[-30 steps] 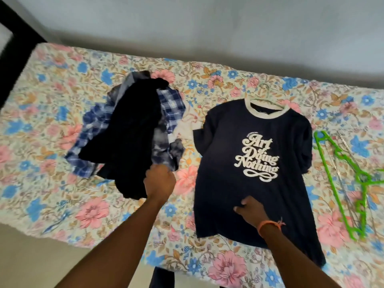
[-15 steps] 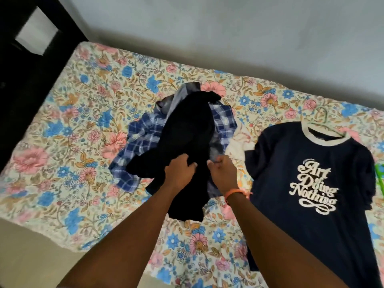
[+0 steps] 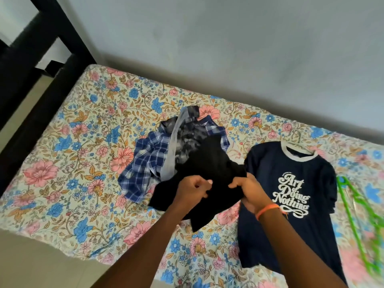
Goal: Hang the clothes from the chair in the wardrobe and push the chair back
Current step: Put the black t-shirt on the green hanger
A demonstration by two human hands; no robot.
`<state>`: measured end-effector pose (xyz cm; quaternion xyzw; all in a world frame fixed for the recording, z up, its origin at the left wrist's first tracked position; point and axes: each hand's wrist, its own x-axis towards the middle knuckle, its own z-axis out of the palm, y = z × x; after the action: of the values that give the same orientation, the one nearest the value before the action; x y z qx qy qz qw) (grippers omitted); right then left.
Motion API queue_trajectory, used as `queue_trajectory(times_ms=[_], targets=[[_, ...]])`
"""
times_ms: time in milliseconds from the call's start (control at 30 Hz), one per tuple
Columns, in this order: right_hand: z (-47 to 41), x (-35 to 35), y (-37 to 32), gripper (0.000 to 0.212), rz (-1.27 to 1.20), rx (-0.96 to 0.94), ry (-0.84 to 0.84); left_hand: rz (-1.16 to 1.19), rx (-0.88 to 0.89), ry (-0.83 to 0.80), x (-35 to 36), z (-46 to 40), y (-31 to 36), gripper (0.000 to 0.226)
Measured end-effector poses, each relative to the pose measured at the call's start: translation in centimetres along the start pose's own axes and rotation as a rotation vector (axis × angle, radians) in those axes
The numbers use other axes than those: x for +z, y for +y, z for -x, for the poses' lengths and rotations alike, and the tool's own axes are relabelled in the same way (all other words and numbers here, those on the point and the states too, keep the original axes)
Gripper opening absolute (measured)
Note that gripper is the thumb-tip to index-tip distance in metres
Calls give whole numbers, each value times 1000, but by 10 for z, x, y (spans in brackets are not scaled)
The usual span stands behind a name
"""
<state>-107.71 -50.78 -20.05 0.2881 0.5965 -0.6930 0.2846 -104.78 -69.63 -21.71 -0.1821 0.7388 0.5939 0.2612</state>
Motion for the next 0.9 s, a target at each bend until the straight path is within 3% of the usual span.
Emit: queue_trajectory(times_ms=[67,100,167,233,300,333,467,500,567,667,733,833,900], targets=[[24,-21,-11,44,-84,6,35,-122,161,224,-6,6,9,21],[35,-31,-16,39,-138,19,52,-154,175,254,-9,6,10,35],[61,-50,-28,19,-257,28,73,-163,74,151,-5,10,19,77],[90,-68,-41,18,-325,17,62,96,-166,-149,16,21,33,98],[115,-85,-51,40,-359,-4,47,375,-324,-440,50,42,49,83],[128,-94,-58,47,-395,-45,28,469,-386,-501,67,56,63,75],[172,-150,-68,69,-517,-150,77,554,-484,-522,136,88,93,80],[184,-167,-69,72,-530,-171,73,536,-452,-509,149,92,100,68],[208,-203,-69,67,-515,-163,79,519,-395,-453,174,99,116,44],[238,-257,-56,36,-447,-135,165,499,-307,-416,200,112,145,39],[249,-293,-42,36,-252,-69,271,475,-253,-394,224,130,164,40],[260,-325,-23,24,294,-20,451,409,-145,-408,271,160,181,36],[273,-333,-19,44,348,-114,505,252,-43,-418,309,182,186,30]])
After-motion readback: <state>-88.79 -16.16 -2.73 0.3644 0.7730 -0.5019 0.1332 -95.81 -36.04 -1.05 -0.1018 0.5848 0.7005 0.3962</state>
